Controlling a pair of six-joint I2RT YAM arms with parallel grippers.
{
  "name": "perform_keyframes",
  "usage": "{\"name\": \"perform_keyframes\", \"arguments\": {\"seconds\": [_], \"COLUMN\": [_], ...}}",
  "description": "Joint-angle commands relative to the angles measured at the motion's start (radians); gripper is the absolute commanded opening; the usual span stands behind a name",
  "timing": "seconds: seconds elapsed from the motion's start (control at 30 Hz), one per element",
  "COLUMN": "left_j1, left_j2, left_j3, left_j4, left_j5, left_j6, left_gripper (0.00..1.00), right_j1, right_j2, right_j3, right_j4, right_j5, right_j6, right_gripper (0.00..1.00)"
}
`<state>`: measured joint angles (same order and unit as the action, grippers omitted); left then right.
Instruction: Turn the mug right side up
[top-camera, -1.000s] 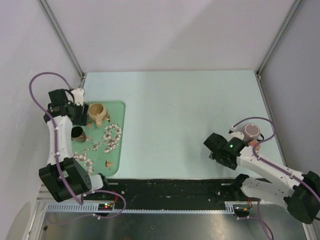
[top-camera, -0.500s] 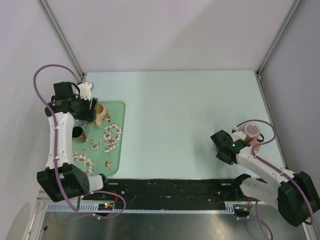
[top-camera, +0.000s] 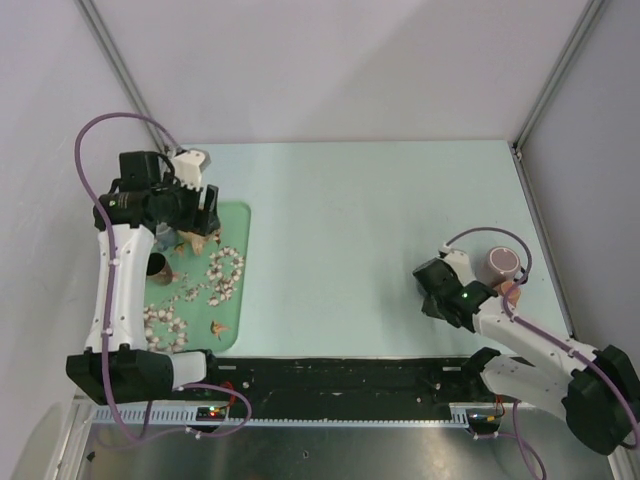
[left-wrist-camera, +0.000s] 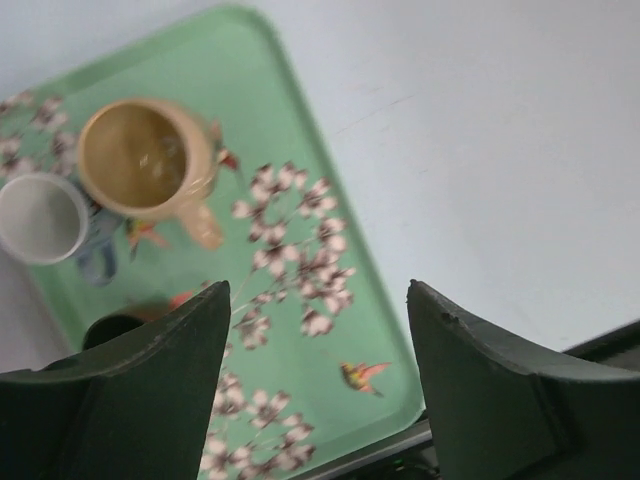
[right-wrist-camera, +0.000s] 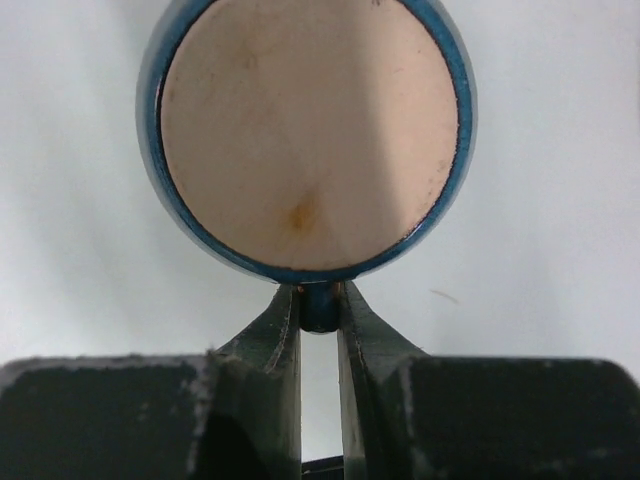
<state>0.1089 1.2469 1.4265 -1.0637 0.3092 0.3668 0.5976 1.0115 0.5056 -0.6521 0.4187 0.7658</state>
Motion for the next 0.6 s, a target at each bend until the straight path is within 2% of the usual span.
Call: {"name": "perform_keyframes", "arguments": {"seconds": [0.0, 0.17, 0.23, 0.3, 0.4, 0.57], "left_j1": [-0.056, -0.165, -0.202, -0.231, -0.249, -0.266], "left_j2": [-0.022, -0.013, -0.003, 0.013, 0.048, 0.078], "left_j3": [0.088, 0.187, 0.234, 0.279, 0.336, 0.381], "left_j4": [-0.026, -0.027, -0.025, -0.02, 0.005, 0.097], "left_j5": [0.204, 0.374, 0.453, 0.535, 0.64, 0.709], "left_j6": [-0.111, -0.218, -0.259, -0.308, -0.423, -0.558], "left_gripper": [0.77, 0.81, 0.86, 0.95, 0.99, 0.99], "right_j1": [0.123, 0.228, 0.239, 0.245, 0.251, 0.274], "right_j2": [-0.087, -0.12, -0.101, -0.064, -0.002, 0.107], "right_j3": [0.126, 0.23, 0.261, 0.294, 0.344, 0.46], "right_j4": [0.201, 0.467, 0.63, 0.821, 1.034, 1.19], "right_j5": [-0.033, -0.113, -0.202, -0.289, -0.384, -0.474], "right_j6": [-0.122, -0.14, -0.122, -0.085, -0.005, 0.078], "right_gripper": [0.0, 0.0, 0.0, 0.0, 0.0, 0.0]}}
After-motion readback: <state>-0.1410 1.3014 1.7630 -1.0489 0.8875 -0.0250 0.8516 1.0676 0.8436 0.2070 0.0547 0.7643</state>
